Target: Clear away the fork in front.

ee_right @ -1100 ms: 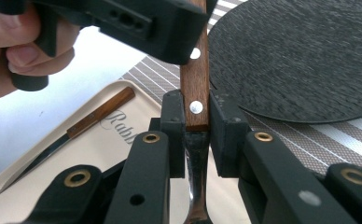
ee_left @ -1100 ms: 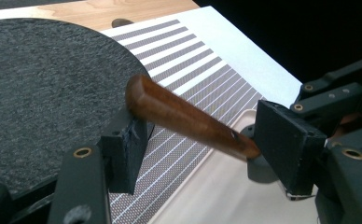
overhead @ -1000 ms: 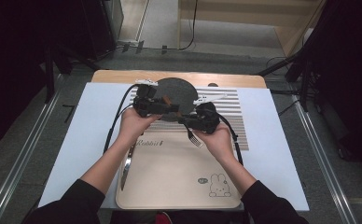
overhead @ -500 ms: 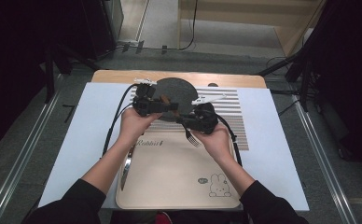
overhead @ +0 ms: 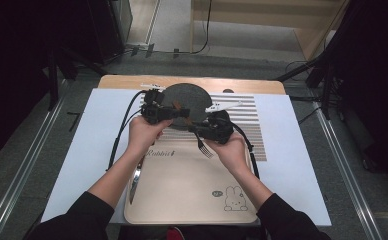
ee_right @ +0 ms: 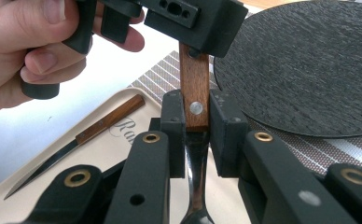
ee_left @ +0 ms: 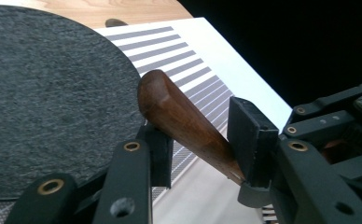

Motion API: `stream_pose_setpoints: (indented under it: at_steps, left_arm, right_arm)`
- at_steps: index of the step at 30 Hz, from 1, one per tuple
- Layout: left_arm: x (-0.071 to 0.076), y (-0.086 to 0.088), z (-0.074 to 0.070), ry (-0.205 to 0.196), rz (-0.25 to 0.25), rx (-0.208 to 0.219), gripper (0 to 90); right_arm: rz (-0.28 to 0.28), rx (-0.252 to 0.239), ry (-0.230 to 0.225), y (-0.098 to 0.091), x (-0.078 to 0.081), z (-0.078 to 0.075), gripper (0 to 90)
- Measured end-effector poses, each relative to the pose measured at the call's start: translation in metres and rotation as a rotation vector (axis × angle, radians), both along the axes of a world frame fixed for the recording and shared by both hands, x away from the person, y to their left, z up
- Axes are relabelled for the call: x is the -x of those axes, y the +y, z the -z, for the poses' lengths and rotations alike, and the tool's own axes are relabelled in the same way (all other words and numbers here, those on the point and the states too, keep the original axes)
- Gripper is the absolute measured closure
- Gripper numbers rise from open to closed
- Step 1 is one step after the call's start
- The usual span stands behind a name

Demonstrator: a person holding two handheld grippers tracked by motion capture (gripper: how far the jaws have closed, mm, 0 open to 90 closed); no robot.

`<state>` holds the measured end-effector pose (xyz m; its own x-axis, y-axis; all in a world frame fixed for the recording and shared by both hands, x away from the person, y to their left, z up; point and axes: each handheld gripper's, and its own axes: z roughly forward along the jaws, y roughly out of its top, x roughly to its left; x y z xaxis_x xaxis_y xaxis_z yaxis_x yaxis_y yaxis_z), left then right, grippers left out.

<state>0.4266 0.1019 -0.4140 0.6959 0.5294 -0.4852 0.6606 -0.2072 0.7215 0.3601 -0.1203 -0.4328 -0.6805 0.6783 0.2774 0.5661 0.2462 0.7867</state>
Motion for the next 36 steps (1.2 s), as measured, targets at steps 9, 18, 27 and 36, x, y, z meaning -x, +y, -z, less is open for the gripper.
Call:
stream_pose_setpoints:
  at_steps: [9, 18, 27, 36]
  left_arm:
    - [-0.001, 0.003, -0.001, 0.046, 0.029, 0.072, 71.4]
    - [0.004, 0.006, -0.01, 0.067, 0.063, 0.167, 79.4]
    - [0.006, 0.014, -0.016, 0.024, 0.065, 0.147, 79.4]
    - [0.01, 0.015, -0.019, 0.001, 0.103, 0.102, 79.4]
  right_arm:
    - [-0.007, -0.002, -0.013, 0.001, 0.001, -0.001, 75.7]
    - [-0.011, 0.001, -0.055, 0.004, 0.006, -0.007, 66.5]
    - [-0.044, -0.008, 0.005, -0.002, 0.004, -0.004, 43.7]
    - [-0.098, -0.018, 0.024, -0.004, 0.005, -0.001, 34.8]
